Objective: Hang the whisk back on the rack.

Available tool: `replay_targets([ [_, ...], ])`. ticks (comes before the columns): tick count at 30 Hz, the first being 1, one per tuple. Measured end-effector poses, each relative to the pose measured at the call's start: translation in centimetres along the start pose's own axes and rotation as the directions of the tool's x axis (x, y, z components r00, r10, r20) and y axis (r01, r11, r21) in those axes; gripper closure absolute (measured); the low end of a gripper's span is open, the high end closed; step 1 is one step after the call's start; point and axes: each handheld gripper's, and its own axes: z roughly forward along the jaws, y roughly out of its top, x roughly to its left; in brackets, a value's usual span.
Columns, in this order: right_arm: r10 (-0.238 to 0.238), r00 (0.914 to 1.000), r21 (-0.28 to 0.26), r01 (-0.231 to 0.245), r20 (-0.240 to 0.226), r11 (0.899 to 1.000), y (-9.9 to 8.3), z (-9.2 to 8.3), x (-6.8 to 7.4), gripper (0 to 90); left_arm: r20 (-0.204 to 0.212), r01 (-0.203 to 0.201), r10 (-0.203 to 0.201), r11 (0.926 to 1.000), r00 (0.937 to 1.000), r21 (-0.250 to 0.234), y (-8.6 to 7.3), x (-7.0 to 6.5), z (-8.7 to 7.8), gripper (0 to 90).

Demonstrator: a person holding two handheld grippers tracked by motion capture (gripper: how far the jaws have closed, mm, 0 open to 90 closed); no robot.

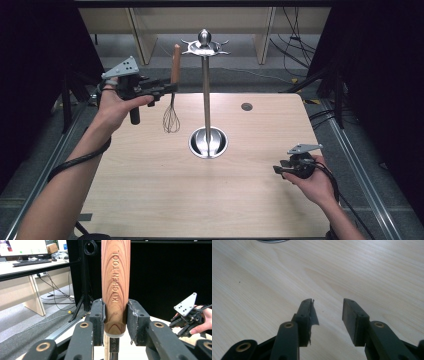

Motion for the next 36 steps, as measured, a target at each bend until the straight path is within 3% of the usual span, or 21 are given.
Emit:
replay_targets([
  [3, 0.0, 1.0, 0.003, 0.0, 0.001, 1.0, 0.0, 0.0, 0.0, 60.6, -0.004, 0.003, -0.003, 1.0, 1.0, -0.002, 0.0, 0.0, 0.1, 67.9],
  [4, 0.005, 0.9999, -0.032, -0.005, 0.01, 0.999, -0.1, 0.3, 0.1, 60.7, -0.004, 0.0, 0.0, 1.0, 1.0, 0.003, 0.0, 0.0, 0.1, 67.9],
  [12, 0.004, 0.9999, -0.029, -0.003, 0.01, 1.0, -0.1, 0.3, 0.1, 60.7, -0.012, 0.009, -0.009, 0.9998, 0.9999, 0.019, 0.0, -0.1, 0.7, 67.9],
  [14, -0.004, 1.0, 0.004, 0.004, 0.001, 1.0, 0.0, 0.0, 0.0, 60.7, -0.015, 0.009, -0.008, 0.9997, 0.9999, 0.023, 0.1, -0.1, 0.9, 67.9],
  [17, -0.002, 1.0, 0.005, 0.002, 0.0, 1.0, 0.0, 0.0, 0.0, 60.6, -0.015, 0.008, -0.007, 0.9997, 0.9999, 0.025, 0.1, -0.2, 1.1, 67.9],
  [18, 0.004, 0.9999, -0.031, -0.004, 0.011, 1.0, -0.1, 0.3, 0.0, 60.7, -0.017, 0.012, -0.011, 0.9996, 0.9998, 0.025, 0.1, -0.3, 1.3, 67.9],
  [20, -0.004, 1.0, 0.005, 0.004, 0.001, 1.0, 0.0, 0.0, 0.0, 60.7, -0.02, 0.013, -0.012, 0.9995, 0.9997, 0.029, 0.1, -0.4, 1.5, 67.9],
  [36, 0.001, 1.0, 0.005, -0.001, 0.001, 1.0, 0.0, 0.0, 0.0, 60.7, -0.055, 0.023, -0.021, 0.999, 0.9983, 0.038, 0.1, -0.7, 2.3, 67.6],
])
